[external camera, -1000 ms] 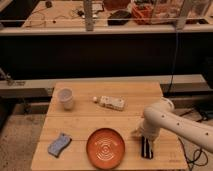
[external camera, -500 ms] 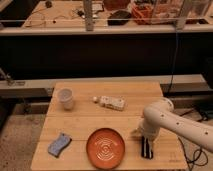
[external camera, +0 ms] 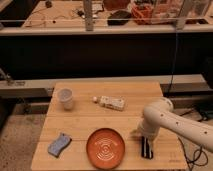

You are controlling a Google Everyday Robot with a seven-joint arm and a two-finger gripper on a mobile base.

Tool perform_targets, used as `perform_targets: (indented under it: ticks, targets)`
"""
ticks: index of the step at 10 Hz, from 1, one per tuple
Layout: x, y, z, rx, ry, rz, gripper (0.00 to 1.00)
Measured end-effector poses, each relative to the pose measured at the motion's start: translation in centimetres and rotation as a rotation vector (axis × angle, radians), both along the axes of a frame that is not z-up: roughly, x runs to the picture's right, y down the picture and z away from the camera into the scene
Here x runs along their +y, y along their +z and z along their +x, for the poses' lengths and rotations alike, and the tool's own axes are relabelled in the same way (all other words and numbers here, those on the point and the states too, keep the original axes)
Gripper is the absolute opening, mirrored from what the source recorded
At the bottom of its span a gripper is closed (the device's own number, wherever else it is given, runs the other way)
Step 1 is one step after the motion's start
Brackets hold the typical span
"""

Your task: Place the eraser on the white sponge

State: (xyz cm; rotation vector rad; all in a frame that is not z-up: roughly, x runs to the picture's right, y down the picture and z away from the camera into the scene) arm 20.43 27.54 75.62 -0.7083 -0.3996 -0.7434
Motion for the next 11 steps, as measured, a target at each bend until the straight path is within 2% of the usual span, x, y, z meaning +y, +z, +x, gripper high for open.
perform_targets:
  ticks: [11]
  targets:
    - [0.08, 0.26, -0.4, -0.007, 0.001, -0.006, 0.8]
